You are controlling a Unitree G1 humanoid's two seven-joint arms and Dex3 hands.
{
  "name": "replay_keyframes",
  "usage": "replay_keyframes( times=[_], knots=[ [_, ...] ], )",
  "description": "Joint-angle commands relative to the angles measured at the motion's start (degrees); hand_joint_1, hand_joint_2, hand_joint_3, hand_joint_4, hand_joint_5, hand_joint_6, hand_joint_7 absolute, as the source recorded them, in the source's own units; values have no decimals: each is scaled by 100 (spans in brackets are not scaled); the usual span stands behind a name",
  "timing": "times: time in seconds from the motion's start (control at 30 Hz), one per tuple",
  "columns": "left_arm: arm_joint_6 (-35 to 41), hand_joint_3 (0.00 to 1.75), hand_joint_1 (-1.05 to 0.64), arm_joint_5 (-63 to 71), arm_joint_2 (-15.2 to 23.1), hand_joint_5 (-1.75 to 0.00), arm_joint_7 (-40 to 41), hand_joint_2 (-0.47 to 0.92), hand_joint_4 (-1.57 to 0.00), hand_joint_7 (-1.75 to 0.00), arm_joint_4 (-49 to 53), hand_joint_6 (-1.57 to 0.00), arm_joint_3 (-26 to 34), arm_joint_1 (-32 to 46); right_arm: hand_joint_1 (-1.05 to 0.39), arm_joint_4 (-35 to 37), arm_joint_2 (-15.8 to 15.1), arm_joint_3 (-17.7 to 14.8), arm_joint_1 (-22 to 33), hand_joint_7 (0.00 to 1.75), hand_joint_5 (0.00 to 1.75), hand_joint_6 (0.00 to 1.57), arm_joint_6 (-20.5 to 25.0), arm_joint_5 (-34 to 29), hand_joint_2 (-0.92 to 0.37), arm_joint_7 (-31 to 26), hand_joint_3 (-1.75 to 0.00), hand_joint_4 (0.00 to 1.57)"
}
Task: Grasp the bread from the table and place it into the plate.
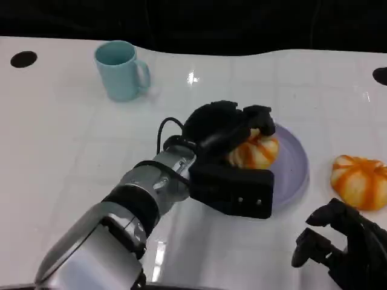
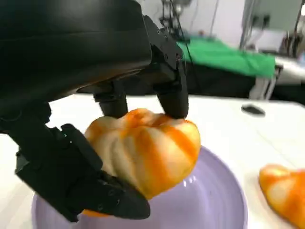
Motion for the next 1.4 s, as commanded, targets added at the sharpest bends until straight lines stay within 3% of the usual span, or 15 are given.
replay_keyframes(
  times=[0.03,0.13,0.2,0.43,0.5,0.73,1.1,1.3,1.4],
  knots=[
    [173,44,-66,-87,66,-43,-675,92,-7,-5,-25,-25,17,-271,-50,-38,-63,-44,36,108,153,77,-24,4,-92,7,-21,73],
    [343,60,-81,-72,58,-22,-1068,92,0,-1,-63,-13,-12,-321,-50,-24,-69,-44,33,109,154,77,-47,-1,-92,31,-22,72],
    [393,64,-84,-67,62,-17,-1177,92,0,-1,-94,-11,-16,-327,-50,-21,-70,-47,31,109,154,77,-46,1,-92,35,-22,72],
    [464,66,-85,-37,93,-15,-1389,92,0,-1,-127,-10,-50,-352,-50,-30,-70,-54,30,109,154,76,-30,12,-92,28,-22,72],
    [519,75,-99,1,126,-10,-1609,92,0,-1,-124,-7,-102,-396,-50,-42,-70,-62,30,110,154,77,-10,26,-92,16,-21,72],
    [476,79,-103,-62,226,-9,-1772,92,0,-1,-230,-7,-78,-392,-50,-37,-78,-72,21,110,154,77,7,35,-92,12,-21,73],
    [-186,66,-93,-664,719,-19,-2082,92,-8,-6,-824,-17,325,-46,-49,-57,-72,-90,25,110,154,76,54,67,-92,-16,-21,73],
    [-722,56,-84,-1624,966,-26,-2721,92,-14,-8,-1310,-24,981,495,-50,-31,-63,-103,4,109,153,77,51,71,-92,-8,-21,73],
    [-955,42,-73,-2444,933,-36,-3174,92,-29,-11,-1535,-36,1504,911,-49,-41,-45,-91,14,108,153,77,30,55,-92,-15,-22,73]
  ],
)
